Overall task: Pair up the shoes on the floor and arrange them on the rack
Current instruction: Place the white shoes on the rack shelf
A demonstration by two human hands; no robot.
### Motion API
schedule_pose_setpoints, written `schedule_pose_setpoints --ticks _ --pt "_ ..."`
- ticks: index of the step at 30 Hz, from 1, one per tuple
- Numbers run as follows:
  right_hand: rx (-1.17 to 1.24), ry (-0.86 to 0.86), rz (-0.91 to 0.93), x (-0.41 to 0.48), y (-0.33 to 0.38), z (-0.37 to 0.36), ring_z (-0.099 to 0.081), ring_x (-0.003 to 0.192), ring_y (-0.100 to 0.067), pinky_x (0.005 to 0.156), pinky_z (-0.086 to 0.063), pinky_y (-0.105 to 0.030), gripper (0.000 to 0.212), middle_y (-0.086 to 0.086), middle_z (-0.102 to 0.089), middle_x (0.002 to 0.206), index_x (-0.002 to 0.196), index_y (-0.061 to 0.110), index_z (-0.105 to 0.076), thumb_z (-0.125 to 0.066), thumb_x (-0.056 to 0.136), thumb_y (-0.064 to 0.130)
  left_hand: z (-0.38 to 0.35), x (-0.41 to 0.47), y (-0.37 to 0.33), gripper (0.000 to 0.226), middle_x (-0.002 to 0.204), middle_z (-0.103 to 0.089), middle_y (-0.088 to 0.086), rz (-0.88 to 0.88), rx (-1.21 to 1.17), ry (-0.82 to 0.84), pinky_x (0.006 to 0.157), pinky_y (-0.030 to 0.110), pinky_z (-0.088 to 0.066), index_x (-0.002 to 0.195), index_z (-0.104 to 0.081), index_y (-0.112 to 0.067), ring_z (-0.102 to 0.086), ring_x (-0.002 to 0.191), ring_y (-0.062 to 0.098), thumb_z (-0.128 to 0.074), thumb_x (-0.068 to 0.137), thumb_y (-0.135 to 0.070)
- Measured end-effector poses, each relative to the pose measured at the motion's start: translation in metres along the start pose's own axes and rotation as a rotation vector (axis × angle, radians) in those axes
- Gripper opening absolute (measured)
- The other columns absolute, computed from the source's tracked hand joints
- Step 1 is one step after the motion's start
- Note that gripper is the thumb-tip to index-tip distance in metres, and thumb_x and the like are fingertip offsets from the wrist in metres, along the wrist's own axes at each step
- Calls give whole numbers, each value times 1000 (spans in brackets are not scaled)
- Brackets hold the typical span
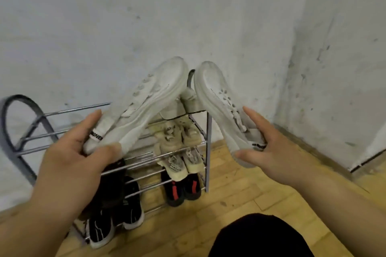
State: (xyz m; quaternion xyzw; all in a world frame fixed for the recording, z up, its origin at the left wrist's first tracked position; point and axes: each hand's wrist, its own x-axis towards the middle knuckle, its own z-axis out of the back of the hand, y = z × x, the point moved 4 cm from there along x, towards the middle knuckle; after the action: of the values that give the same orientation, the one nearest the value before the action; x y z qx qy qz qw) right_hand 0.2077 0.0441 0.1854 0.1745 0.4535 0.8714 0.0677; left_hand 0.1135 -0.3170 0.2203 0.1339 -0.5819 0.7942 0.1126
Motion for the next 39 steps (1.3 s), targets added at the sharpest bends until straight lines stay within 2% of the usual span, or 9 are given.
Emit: schedule_pose_setpoints --ticks 4,6,10,15,20,26,30,33,39 --pt "74 83 60 43 62 -62 -55 125 6 93 -52 -18 93 37 -46 143 149 62 -33 -86 78 33 47 16 15 65 129 -64 -13 20 -46 -216 88 24 -44 151 -49 -40 -63 110 11 -72 92 -24" --pt "115 74 65 67 86 -102 -53 130 -3 104 -50 -31 91 26 -47 146 148 59 -37 -86 76 34 65 26 27 65 134 -67 1 42 -61 -301 95 30 -48 153 -49 -33 -63 113 16 -71 93 -23" --pt "203 37 35 108 123 -173 -47 135 -11 114 -43 -38 88 12 -45 152 154 42 -39 -84 79 36 82 53 55 64 132 -57 -19 102 -96 -396 97 21 -41 153 -47 -29 -58 114 6 -70 94 -19" --pt "-2 50 23 132 100 -238 -46 139 -18 114 -41 -43 101 7 -45 152 156 35 -35 -77 69 63 68 86 103 73 157 -44 -5 190 78 -278 103 26 -39 157 -40 -22 -49 132 13 -74 93 -27" --pt "-92 130 30 136 74 -248 -38 143 -14 118 -37 -43 106 8 -35 157 159 34 -27 -77 72 68 50 96 125 80 157 -34 0 249 334 -132 90 26 -34 161 -32 -25 -48 120 15 -72 93 -39" --pt "80 147 -31 143 73 -251 -54 126 -8 109 -46 -37 98 18 -51 142 151 44 -37 -81 66 65 51 103 127 76 154 -38 -1 342 120 -158 70 18 -39 157 -40 -34 -48 90 5 -76 90 -37" --pt "301 205 -147 138 74 -243 -54 123 -5 102 -47 -32 88 21 -46 145 156 42 -35 -82 81 42 55 105 131 60 142 -51 -8 403 -173 -152 81 32 -58 149 -48 -43 -62 101 9 -69 94 -29" --pt "455 266 -273 139 67 -238 -69 112 -17 98 -57 -48 77 10 -62 139 146 49 -48 -79 77 34 58 106 135 54 142 -56 -1 493 -376 -18 87 39 -60 147 -53 -38 -66 114 21 -62 99 -15" --pt "716 369 -353 128 64 -223 -71 113 -29 103 -52 -56 60 -3 -71 129 144 29 -57 -63 93 -4 72 94 125 50 130 -70 14 526 -518 128 86 44 -60 134 -66 -29 -74 109 31 -65 95 3"
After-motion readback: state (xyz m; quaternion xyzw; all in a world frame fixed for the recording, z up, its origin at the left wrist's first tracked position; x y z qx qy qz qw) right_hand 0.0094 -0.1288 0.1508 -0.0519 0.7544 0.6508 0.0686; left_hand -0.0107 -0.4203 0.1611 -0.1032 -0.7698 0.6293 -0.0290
